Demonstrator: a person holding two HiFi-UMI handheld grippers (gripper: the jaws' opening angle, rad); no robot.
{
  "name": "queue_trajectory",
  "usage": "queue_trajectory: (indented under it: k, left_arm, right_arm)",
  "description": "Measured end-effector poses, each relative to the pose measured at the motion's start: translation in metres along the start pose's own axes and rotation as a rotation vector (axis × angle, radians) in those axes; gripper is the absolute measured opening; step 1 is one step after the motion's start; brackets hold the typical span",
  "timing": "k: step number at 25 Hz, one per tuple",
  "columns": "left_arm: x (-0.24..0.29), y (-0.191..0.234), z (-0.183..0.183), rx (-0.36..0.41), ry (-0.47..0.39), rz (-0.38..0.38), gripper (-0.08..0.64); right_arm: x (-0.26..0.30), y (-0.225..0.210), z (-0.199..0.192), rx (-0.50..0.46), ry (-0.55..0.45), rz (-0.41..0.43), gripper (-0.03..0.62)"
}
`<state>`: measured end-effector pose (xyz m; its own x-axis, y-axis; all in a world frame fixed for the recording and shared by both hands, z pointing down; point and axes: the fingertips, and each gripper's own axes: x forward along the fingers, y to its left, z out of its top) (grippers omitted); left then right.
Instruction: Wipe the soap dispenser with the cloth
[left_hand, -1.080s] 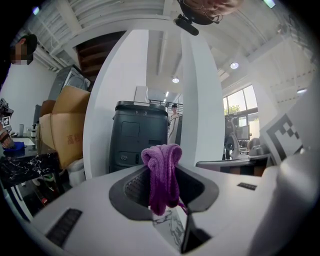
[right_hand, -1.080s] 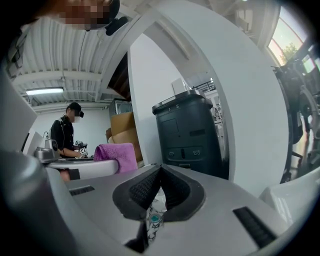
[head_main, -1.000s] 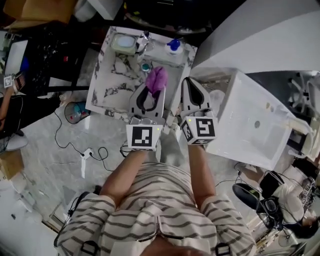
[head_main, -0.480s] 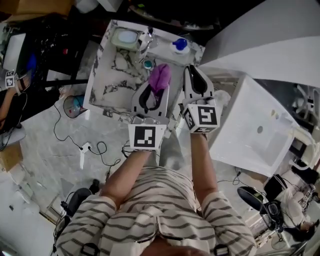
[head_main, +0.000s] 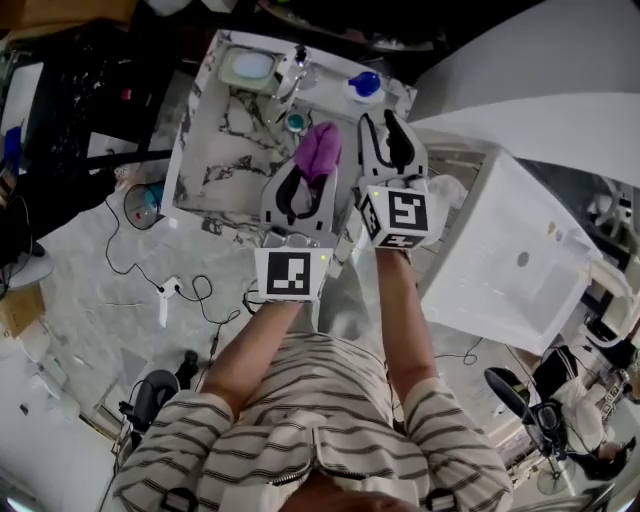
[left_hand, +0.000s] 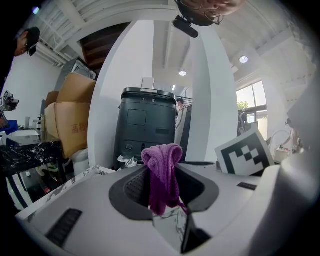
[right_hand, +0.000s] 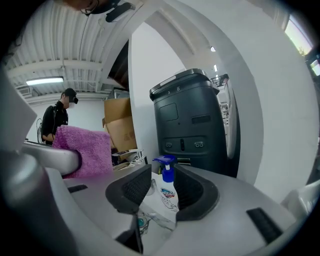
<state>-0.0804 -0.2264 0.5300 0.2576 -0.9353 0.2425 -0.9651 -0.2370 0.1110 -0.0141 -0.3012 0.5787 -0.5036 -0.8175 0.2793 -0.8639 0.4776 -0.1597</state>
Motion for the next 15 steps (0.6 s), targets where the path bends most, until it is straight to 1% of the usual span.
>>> queue_trajectory:
  k: [2, 8, 11, 15]
  left_arm:
    - [0.002, 0.002, -0.003, 0.001, 0.001, 0.004, 0.113]
    - [0.004, 0.008, -0.011, -0.022, 0.014, 0.027, 0.112]
    - [0.004, 0.012, -0.011, -0.025, 0.008, 0.035, 0.113]
    - [0.004, 0.019, -0.017, -0.020, 0.025, 0.049, 0.114]
  right_arm:
    - [0.006, -0.001, -0.005, -0.009, 0.019, 0.005, 0.138]
    - [0.027, -0.004, -0.015, -0.048, 0.027, 0.025, 0.141]
    - [0.037, -0.008, -0.016, -0.066, 0.020, 0.021, 0.143]
    - [0.047, -0.011, -0.015, -0.089, 0.014, 0.019, 0.144]
